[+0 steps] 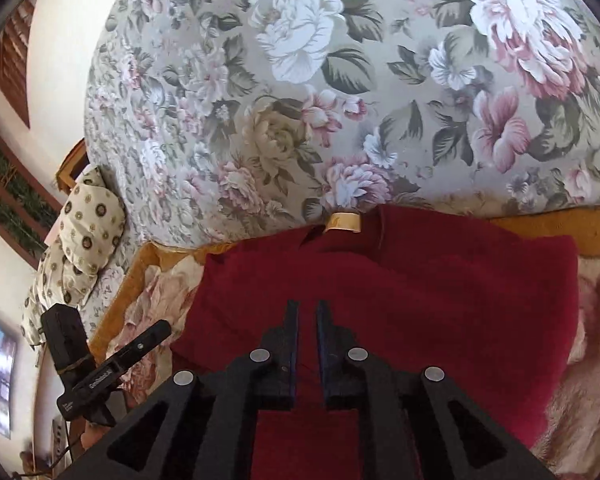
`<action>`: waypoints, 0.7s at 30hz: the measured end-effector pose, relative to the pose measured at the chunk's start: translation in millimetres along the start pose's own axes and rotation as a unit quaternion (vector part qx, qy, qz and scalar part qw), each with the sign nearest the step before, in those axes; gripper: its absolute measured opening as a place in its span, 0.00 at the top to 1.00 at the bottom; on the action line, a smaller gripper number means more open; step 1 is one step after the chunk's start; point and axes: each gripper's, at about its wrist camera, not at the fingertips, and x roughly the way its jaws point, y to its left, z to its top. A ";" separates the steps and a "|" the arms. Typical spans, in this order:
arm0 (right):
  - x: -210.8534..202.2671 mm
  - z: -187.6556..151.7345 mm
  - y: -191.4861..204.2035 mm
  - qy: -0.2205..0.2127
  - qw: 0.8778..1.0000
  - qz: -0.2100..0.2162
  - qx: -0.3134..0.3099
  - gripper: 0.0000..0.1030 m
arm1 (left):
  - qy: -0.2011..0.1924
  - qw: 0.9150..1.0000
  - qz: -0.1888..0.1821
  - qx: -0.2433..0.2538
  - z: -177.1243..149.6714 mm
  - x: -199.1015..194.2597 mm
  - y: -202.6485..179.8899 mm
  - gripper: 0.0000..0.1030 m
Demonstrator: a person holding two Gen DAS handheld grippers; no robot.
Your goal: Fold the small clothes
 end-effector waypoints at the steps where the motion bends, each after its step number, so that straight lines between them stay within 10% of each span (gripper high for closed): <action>1: 7.6 0.0 6.6 0.003 1.000 -0.001 -0.014 0.88 | 0.007 1.000 0.000 0.000 -0.5 3.0 -0.3 0.30; 16: 175.0 -26.7 118.5 0.096 0.957 -0.076 -0.263 0.73 | 0.014 0.997 0.056 -0.044 13.4 -0.3 39.9 0.30; 18: 173.6 -18.3 111.7 0.084 0.968 -0.073 -0.226 0.93 | 0.007 0.997 0.055 -0.049 14.9 -4.6 42.7 0.30; 21: 157.7 -6.8 108.3 0.062 0.982 -0.037 -0.174 0.93 | -0.012 0.997 0.053 -0.056 19.1 -16.8 46.5 0.30</action>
